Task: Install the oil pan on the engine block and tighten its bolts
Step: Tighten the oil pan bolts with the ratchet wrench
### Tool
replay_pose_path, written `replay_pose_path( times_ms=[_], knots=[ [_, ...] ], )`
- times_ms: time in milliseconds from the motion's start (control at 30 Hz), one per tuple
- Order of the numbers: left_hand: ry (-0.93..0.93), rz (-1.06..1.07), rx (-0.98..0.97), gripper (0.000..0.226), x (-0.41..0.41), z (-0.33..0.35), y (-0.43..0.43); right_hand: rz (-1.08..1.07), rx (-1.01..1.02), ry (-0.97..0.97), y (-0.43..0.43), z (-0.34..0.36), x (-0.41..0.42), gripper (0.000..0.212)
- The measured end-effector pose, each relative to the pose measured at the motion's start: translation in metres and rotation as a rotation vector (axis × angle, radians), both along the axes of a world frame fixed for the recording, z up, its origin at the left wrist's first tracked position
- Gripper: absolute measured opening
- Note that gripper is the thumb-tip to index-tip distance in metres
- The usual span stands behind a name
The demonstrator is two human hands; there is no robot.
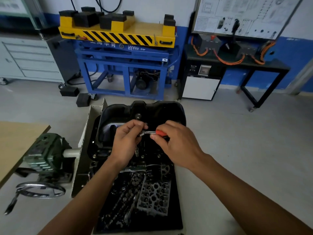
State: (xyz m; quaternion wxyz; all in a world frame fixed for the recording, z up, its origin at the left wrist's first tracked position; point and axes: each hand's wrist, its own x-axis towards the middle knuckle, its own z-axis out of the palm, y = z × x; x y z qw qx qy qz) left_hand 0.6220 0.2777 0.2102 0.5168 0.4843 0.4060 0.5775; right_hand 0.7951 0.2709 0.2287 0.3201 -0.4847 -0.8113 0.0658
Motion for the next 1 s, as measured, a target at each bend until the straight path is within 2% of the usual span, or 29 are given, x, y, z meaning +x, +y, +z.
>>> replay_pose_path(
  times_ms=[400, 600, 767, 1000],
  knots=[
    [0.06, 0.023, -0.011, 0.032, 0.025, -0.016, 0.006, -0.004, -0.034, 0.018, 0.002, -0.019, 0.023, 0.024],
    [0.051, 0.056, 0.033, 0.038, 0.028, -0.024, 0.005, 0.134, 0.026, -0.081, 0.026, -0.011, 0.031, 0.023],
    [0.026, -0.05, 0.037, 0.029, 0.019, -0.028, 0.008, 0.245, 0.152, -0.216, 0.042, -0.003, 0.033, 0.025],
    [0.068, -0.245, 0.015, 0.025, 0.006, -0.032, 0.019, 0.266, 0.12, -0.234, 0.046, -0.009, 0.037, 0.022]
  ],
)
